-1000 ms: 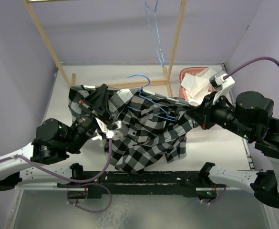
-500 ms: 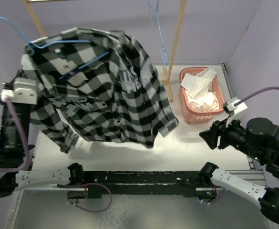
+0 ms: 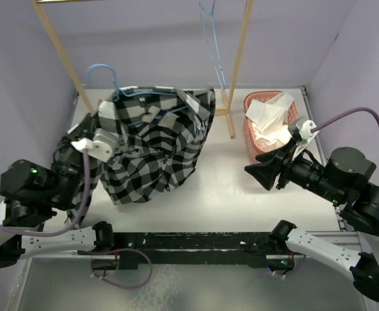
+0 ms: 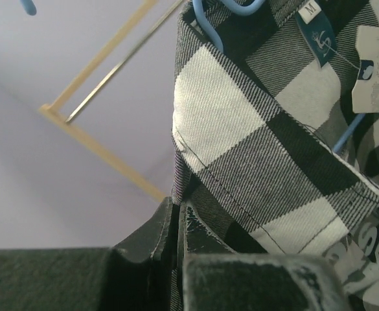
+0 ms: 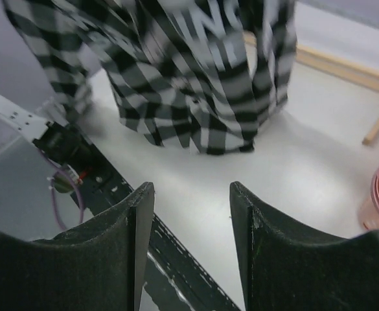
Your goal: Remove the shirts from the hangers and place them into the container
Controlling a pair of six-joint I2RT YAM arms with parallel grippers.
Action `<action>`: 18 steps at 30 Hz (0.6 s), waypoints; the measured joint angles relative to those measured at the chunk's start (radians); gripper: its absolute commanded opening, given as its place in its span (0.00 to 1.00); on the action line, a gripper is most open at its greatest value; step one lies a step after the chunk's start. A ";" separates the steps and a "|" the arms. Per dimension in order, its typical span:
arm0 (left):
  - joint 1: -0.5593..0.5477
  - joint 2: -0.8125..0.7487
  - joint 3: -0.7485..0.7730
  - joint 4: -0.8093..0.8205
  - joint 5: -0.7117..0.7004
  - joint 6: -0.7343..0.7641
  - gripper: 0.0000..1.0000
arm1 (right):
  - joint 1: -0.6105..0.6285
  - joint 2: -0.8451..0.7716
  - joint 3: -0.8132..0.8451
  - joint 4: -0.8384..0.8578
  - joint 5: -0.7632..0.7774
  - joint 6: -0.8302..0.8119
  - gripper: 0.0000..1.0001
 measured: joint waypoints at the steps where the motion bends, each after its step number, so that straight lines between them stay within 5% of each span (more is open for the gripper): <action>1: 0.000 0.002 -0.017 -0.027 0.016 -0.025 0.00 | 0.000 0.007 0.014 0.019 -0.013 -0.005 0.53; 8: 0.000 0.073 -0.063 -0.120 0.093 -0.151 0.00 | 0.000 0.040 -0.006 0.152 -0.059 -0.046 0.53; 18: 0.000 0.221 -0.045 -0.050 0.096 -0.173 0.00 | 0.000 0.120 -0.143 0.286 -0.080 -0.060 0.54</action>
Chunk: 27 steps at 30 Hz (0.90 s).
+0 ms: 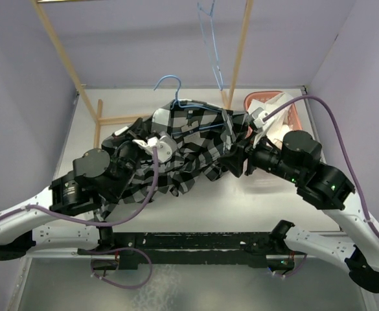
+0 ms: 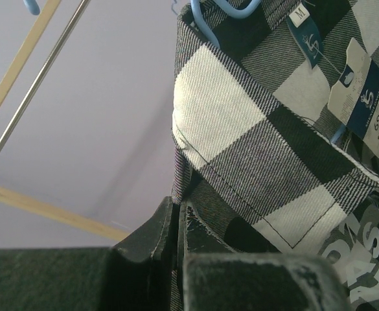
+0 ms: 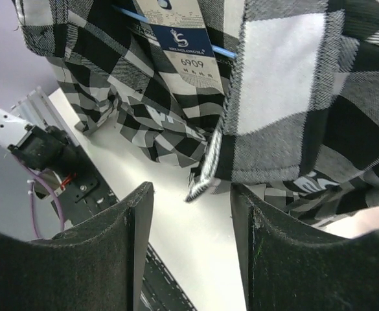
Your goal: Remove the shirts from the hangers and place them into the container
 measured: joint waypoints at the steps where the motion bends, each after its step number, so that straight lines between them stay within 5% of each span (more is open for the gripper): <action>1: 0.000 0.008 0.000 0.007 0.000 0.000 0.00 | 0.000 0.005 -0.008 0.006 0.000 0.000 0.54; 22: 0.000 0.018 0.010 0.084 -0.019 -0.023 0.00 | 0.000 -0.040 -0.193 0.224 0.139 0.008 0.47; 25: 0.000 0.018 0.010 0.084 -0.019 -0.030 0.00 | 0.000 -0.030 -0.210 0.259 0.141 0.009 0.39; 27: 0.000 0.018 0.010 0.082 -0.019 -0.034 0.00 | 0.000 -0.026 -0.223 0.290 0.148 0.012 0.25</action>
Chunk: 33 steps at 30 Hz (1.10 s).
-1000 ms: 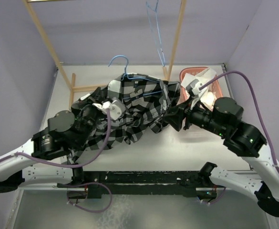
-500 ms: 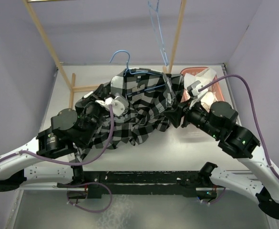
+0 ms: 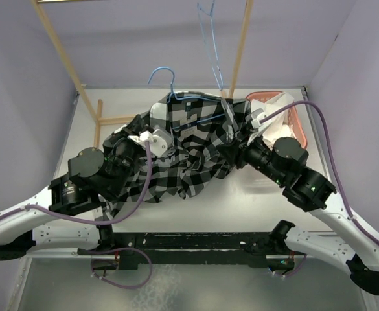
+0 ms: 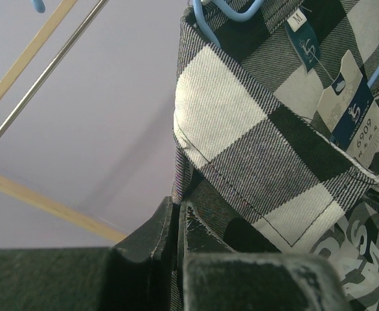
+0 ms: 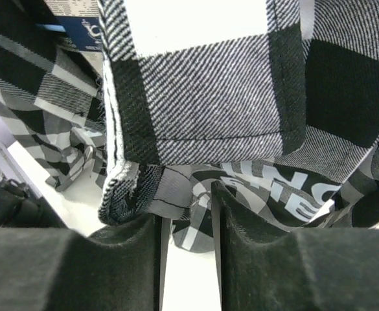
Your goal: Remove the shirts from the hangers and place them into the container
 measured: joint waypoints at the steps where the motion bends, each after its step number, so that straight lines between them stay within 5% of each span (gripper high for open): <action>1: 0.000 -0.001 0.000 -0.002 0.000 -0.003 0.00 | 0.000 0.001 -0.008 0.014 0.009 0.002 0.16; 3: 0.000 -0.005 -0.001 -0.002 0.000 -0.008 0.00 | 0.000 0.000 -0.032 0.051 0.039 0.012 0.00; 11: 0.000 -0.059 -0.040 -0.019 -0.017 -0.017 0.00 | 0.000 -0.094 -0.043 0.000 0.236 0.006 0.00; 17: -0.004 -0.112 -0.054 -0.122 0.021 -0.075 0.00 | 0.002 -0.152 0.183 -0.172 0.413 -0.039 0.00; 30: -0.021 -0.375 -0.118 -0.334 0.345 -0.253 0.00 | 0.016 -0.099 0.396 -0.372 0.358 -0.100 0.00; 31: -0.020 -0.388 -0.123 -0.334 0.356 -0.254 0.00 | 0.016 -0.089 0.399 -0.385 0.347 -0.099 0.06; 33: -0.019 -0.414 -0.133 -0.333 0.367 -0.251 0.00 | 0.014 -0.053 0.416 -0.416 0.309 -0.097 0.35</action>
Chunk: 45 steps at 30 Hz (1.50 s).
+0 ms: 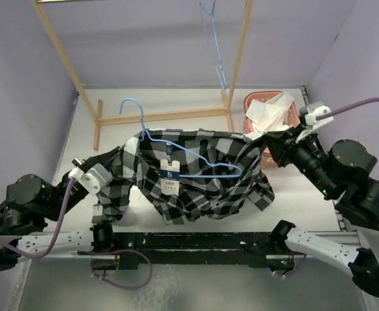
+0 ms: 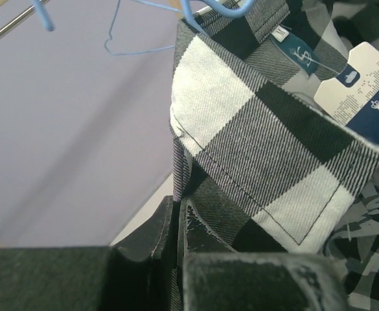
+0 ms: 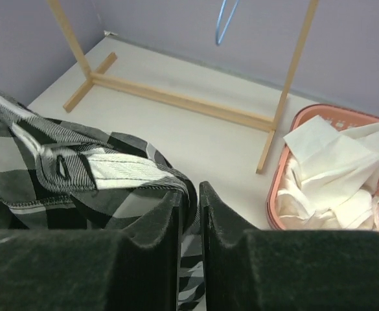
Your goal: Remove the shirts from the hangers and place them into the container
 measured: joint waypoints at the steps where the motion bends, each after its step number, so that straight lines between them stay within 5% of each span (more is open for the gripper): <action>1: 0.002 -0.007 -0.006 0.001 -0.004 0.002 0.00 | -0.001 0.020 0.016 -0.021 -0.014 0.000 0.42; 5: 0.014 -0.015 -0.053 0.047 -0.037 0.030 0.00 | -0.010 0.085 0.089 -0.100 -0.082 0.019 0.52; 18: 0.015 0.043 -0.436 0.432 0.006 0.316 0.00 | -0.012 0.062 0.262 -0.300 -0.362 0.051 0.47; 22: 0.016 0.031 -0.442 0.491 0.060 0.315 0.00 | -0.012 0.105 0.229 -0.310 -0.479 0.027 0.39; 30: 0.017 0.046 -0.441 0.539 0.133 0.280 0.00 | -0.012 0.198 0.074 -0.305 -0.574 -0.003 0.40; 45: 0.017 0.094 -0.441 0.557 0.154 0.254 0.00 | -0.013 0.119 0.071 -0.266 -0.642 -0.013 0.39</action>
